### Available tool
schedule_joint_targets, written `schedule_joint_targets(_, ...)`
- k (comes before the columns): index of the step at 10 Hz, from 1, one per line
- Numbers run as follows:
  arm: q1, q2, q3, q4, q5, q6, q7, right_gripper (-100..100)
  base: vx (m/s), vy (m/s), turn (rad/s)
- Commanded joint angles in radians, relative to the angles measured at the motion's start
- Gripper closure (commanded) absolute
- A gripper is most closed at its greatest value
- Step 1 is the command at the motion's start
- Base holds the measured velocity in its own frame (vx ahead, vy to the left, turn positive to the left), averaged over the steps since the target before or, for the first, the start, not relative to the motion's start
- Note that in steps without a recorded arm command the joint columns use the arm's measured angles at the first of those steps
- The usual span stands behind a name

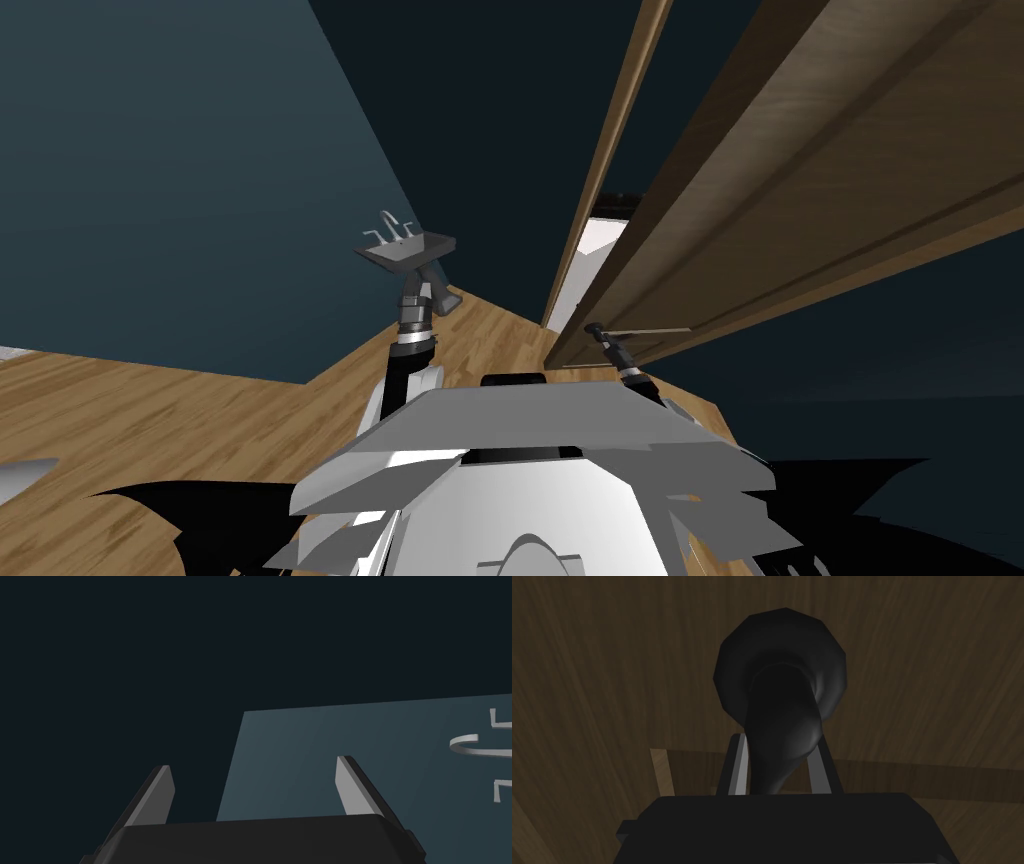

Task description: Pull the door open

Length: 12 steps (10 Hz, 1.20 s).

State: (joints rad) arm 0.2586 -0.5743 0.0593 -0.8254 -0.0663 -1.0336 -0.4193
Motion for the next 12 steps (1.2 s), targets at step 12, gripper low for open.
schedule_joint_targets(12, 0.018, -0.037, 0.019, 0.078, 0.005, -0.120, -0.029, 100, -0.193, -0.074, 0.146)
